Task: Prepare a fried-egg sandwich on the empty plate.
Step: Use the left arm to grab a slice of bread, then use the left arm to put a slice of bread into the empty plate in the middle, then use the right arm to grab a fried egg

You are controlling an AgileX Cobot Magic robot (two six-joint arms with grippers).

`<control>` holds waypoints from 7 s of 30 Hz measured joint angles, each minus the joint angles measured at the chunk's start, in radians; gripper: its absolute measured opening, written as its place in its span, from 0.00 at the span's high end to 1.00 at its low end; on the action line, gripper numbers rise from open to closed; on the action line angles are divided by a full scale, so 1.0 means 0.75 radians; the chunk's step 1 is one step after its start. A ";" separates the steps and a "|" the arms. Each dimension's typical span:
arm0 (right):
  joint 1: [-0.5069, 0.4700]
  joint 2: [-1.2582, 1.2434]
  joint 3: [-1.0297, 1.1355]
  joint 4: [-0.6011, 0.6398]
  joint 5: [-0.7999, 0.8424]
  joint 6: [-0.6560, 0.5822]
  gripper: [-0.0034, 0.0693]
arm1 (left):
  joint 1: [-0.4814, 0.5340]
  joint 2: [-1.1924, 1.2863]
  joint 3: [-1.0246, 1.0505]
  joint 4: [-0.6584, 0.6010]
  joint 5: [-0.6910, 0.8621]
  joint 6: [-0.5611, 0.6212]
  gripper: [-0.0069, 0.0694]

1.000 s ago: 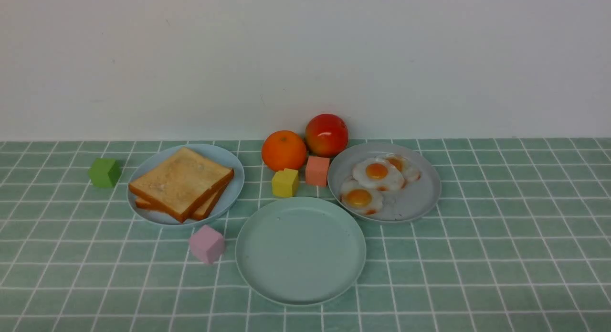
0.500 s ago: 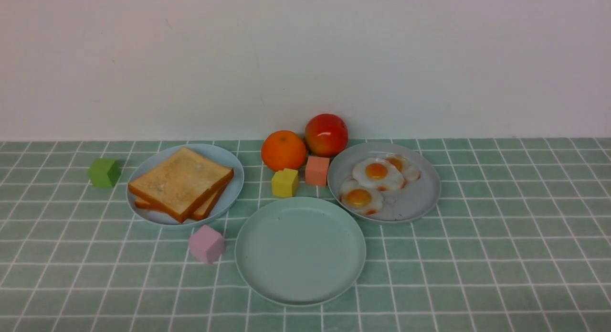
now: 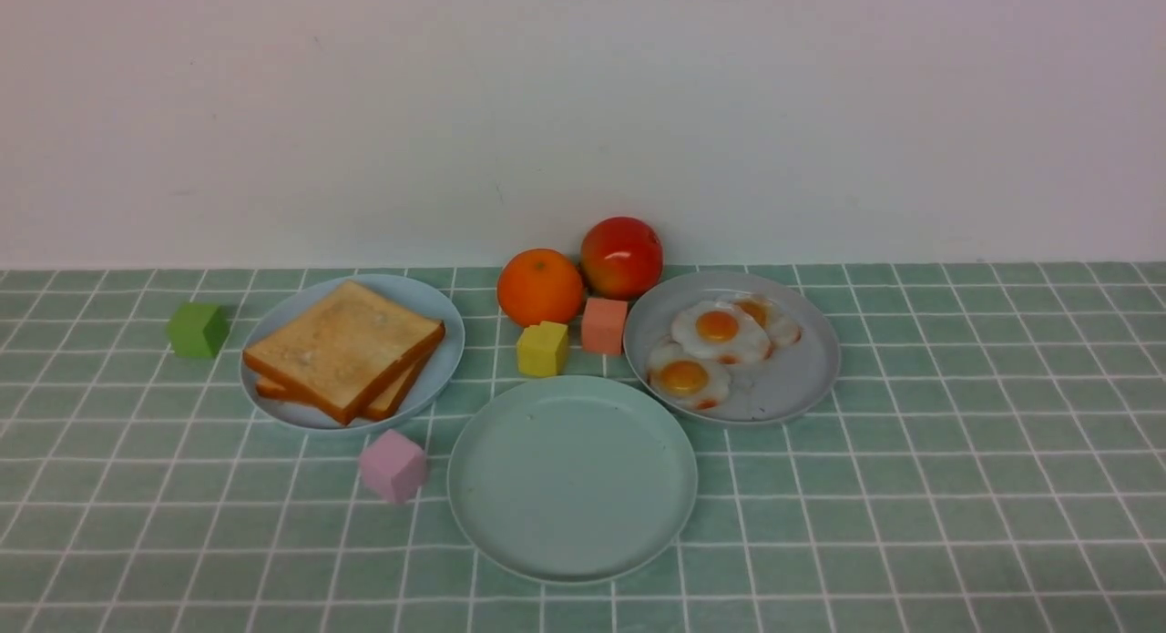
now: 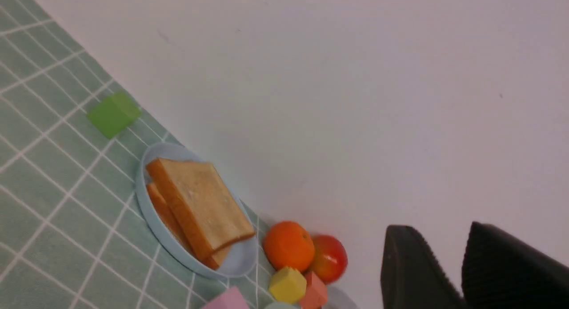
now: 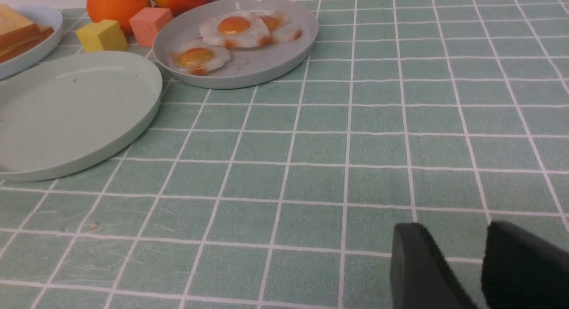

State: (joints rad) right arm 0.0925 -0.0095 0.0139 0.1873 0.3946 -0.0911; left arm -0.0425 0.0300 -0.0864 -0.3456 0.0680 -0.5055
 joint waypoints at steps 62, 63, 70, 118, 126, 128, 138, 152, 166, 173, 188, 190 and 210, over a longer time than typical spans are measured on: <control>0.320 0.938 -1.290 0.183 0.849 -0.186 0.94 | -0.247 2.718 -1.920 0.532 0.771 1.046 0.36; 0.320 0.938 -1.290 0.183 0.848 -0.186 0.94 | -0.247 2.731 -1.921 0.533 0.767 1.047 0.37; 0.320 0.938 -1.290 0.183 0.848 -0.186 0.93 | -0.247 2.767 -1.938 0.556 0.765 1.050 0.47; 0.320 0.907 -1.290 0.133 0.879 -0.186 0.89 | -0.895 2.564 -1.732 0.623 0.787 1.020 0.64; 0.320 0.964 -1.290 0.096 0.861 -0.126 0.85 | -0.895 2.497 -1.732 0.595 0.801 1.018 0.22; 0.320 1.040 -1.290 0.068 0.823 -0.072 0.81 | -0.895 2.408 -1.731 0.533 0.840 1.007 0.16; 0.223 1.657 -1.328 0.018 0.536 0.044 0.72 | -0.895 1.789 -1.731 0.461 0.877 0.702 0.74; 0.041 2.461 -1.706 0.870 0.391 -0.278 0.52 | -0.895 0.971 -1.052 0.373 0.673 0.635 0.93; 0.035 2.881 -1.975 1.104 0.227 -0.290 0.46 | -0.895 0.812 -0.918 0.346 0.501 0.635 0.93; 0.017 2.933 -2.008 1.189 0.187 -0.290 0.46 | -0.895 0.812 -0.918 0.342 0.519 0.635 0.93; 0.013 2.996 -2.080 1.271 0.185 -0.291 0.49 | -0.895 0.812 -0.918 0.341 0.523 0.635 0.93; 0.013 2.999 -2.080 1.269 0.182 -0.304 0.53 | -0.895 0.812 -0.918 0.341 0.523 0.635 0.93; 0.011 2.873 -2.085 1.057 0.266 -0.329 0.88 | -0.895 0.812 -0.917 0.316 0.522 0.635 0.93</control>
State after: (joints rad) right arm 0.1009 2.1451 -1.5500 0.9799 0.5943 -0.3382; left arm -0.7140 0.6388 -0.7743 -0.1082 0.4592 -0.0290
